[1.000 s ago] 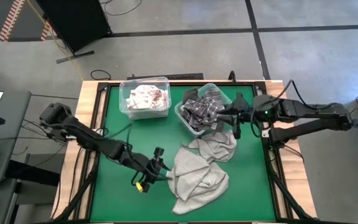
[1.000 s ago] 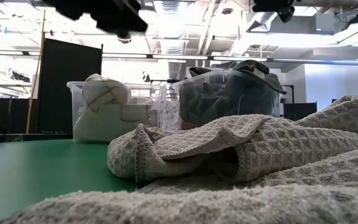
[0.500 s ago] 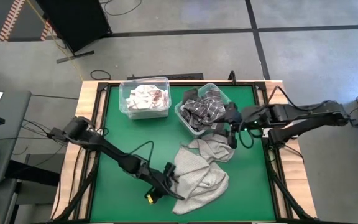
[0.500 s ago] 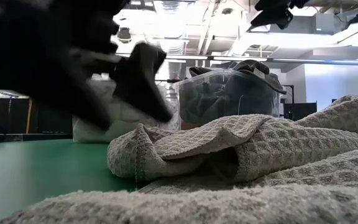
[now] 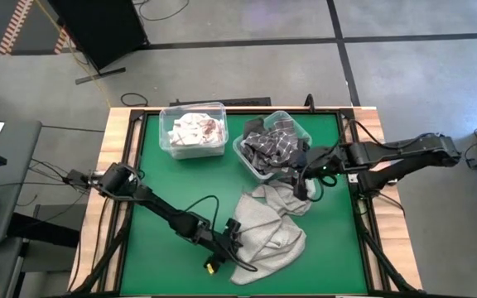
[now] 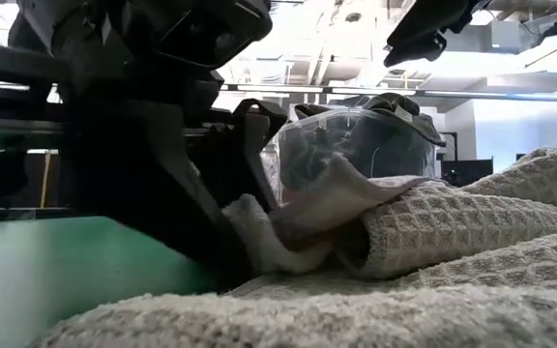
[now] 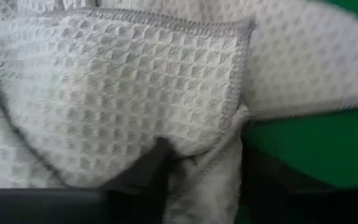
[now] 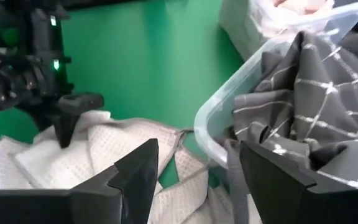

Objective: Sort towels by color in basket
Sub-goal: Put the middle light gray towel into the left transparent bin

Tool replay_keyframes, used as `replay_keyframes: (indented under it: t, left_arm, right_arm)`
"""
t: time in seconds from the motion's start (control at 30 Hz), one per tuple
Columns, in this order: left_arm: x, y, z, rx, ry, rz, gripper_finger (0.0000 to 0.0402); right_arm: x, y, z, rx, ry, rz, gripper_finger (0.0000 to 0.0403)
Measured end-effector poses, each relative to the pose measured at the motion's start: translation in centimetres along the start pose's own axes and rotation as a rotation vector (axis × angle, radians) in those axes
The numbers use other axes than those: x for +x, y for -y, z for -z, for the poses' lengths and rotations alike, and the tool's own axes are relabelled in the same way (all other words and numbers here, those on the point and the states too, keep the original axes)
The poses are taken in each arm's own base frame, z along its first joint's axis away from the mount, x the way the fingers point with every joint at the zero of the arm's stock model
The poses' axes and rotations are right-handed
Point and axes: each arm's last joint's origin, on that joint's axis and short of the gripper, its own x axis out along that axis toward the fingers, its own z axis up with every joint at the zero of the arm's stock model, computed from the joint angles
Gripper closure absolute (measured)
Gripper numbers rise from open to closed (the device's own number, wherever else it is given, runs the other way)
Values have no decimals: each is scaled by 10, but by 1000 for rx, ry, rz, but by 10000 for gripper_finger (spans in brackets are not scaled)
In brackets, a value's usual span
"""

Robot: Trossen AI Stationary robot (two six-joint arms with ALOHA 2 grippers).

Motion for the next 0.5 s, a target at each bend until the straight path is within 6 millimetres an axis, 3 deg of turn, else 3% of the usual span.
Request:
replay_keyframes:
  t: [0.17,0.3,0.5]
  left_arm:
    - [-14,-4,-6,69,-119,-4,379]
    - [-38,-10,-16,94,-209,-56,390]
    - [-104,-22,-48,134,-203,-218,396]
  right_arm:
    - [8,-6,4,-18,-41,-10,149]
    - [8,-17,8,-30,-70,-44,149]
    - [0,-42,19,-63,-111,-133,149]
